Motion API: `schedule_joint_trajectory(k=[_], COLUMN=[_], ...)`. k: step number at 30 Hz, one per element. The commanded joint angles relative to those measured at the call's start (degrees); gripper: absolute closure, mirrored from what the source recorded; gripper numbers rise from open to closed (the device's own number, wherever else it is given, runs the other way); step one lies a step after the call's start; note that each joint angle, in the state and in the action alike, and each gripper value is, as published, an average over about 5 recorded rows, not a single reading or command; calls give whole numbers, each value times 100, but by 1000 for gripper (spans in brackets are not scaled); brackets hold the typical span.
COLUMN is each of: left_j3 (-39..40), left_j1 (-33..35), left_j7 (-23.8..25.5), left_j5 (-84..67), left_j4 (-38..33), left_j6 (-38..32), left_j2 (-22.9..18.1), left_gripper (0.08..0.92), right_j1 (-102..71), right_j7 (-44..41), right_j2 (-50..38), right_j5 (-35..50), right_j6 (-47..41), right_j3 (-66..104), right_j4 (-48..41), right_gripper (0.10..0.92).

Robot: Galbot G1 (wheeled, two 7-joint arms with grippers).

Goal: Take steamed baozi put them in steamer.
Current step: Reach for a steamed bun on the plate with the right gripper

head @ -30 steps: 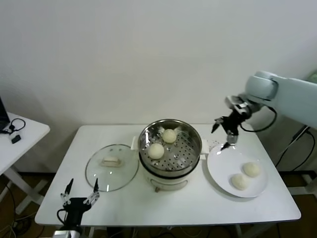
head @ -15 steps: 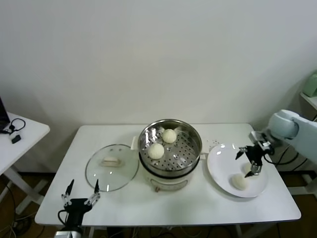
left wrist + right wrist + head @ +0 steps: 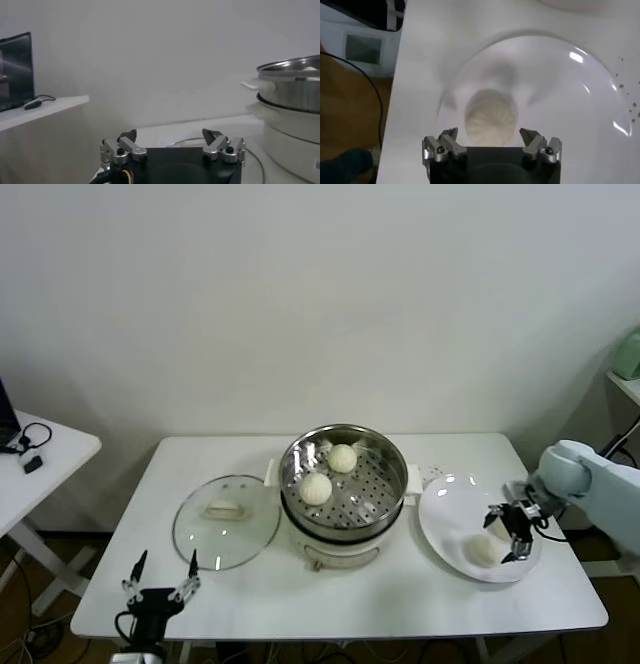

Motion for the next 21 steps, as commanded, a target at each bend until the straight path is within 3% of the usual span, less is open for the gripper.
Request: schedule_joint_trajectory(k=[1,13,21], left_j3=[-10,-5,16], left_j1=[-21,-65,-86], left_j7=[0,-3,-2], left_j5=[19,21,40], left_j4=[23,62,66], left_j6=[8,24,34], left_j2=[-2,14,10], left_gripper=[177,177,177], right_j1=[-448,-454,-459], right_j7=[38,-51,-39], right_j2=[274,394,402], right_j5=[-290,-393,-389], right_j6=[52,57,71], right_j3=[325,377,440], right_j4=[-266,-388,-394], right_gripper=[203,205,318])
